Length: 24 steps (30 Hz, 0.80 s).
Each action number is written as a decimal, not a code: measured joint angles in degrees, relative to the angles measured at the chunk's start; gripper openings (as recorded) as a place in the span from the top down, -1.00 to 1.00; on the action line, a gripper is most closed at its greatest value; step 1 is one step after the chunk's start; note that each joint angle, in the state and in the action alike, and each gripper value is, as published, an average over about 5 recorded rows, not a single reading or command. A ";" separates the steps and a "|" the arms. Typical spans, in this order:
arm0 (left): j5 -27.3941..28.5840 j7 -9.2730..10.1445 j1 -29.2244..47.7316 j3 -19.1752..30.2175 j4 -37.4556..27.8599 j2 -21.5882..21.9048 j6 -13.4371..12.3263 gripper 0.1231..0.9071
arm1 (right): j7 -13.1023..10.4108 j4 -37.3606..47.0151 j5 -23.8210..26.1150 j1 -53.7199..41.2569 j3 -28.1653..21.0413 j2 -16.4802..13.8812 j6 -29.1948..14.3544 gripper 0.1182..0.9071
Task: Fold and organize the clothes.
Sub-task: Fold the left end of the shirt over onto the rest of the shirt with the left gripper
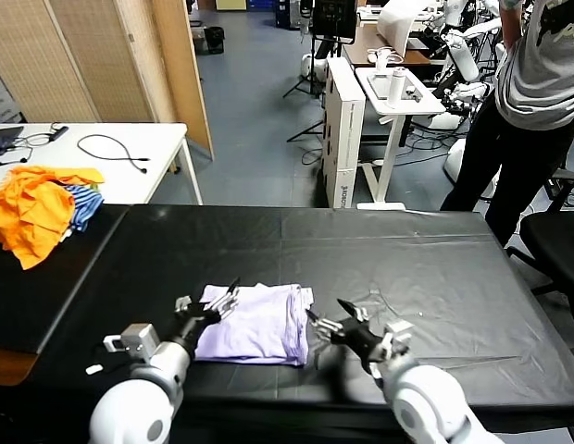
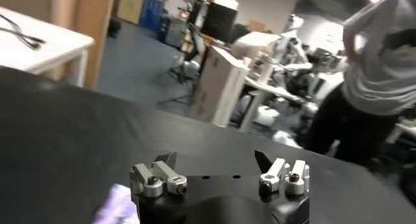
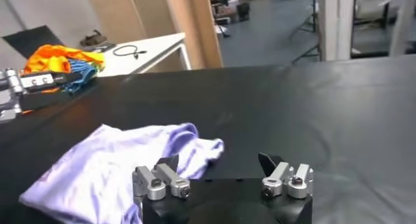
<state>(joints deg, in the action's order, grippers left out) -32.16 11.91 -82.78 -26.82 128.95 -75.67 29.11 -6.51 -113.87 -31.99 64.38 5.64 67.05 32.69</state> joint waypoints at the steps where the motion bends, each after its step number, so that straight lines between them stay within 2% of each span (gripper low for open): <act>1: 0.19 -0.03 -0.29 -0.32 0.00 -0.03 -0.06 -1.00 | -0.18 0.92 0.77 -0.74 -0.71 0.46 0.55 -1.00; 5: 0.68 -0.06 -1.15 -1.29 -0.01 -0.19 -0.12 -1.00 | -1.39 3.08 3.83 -2.19 -2.25 1.42 3.51 -1.00; 8: 1.02 -0.06 -1.38 -1.79 -0.12 -0.32 -0.10 -1.00 | -1.37 2.87 5.23 -2.00 -2.26 1.01 4.66 -1.00; 13: 1.17 -0.61 -1.42 -2.76 -0.92 -0.25 -0.23 -1.00 | 0.98 0.73 3.10 -0.59 -1.10 -0.39 0.74 -1.00; 17: 1.48 -3.44 -1.64 -3.82 -2.14 -0.32 -1.54 -1.00 | 2.57 -1.33 0.17 0.96 1.20 -1.36 -3.53 -1.00; 24: 0.91 -9.25 -1.81 -6.65 -5.49 -2.03 -5.08 -1.00 | 3.37 -7.30 -4.53 6.52 8.94 -4.00 -5.27 -1.00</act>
<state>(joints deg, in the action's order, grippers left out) -31.25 2.65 -84.59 -33.47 123.46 -77.71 24.03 -3.14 -121.17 -36.52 70.91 14.57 63.05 27.42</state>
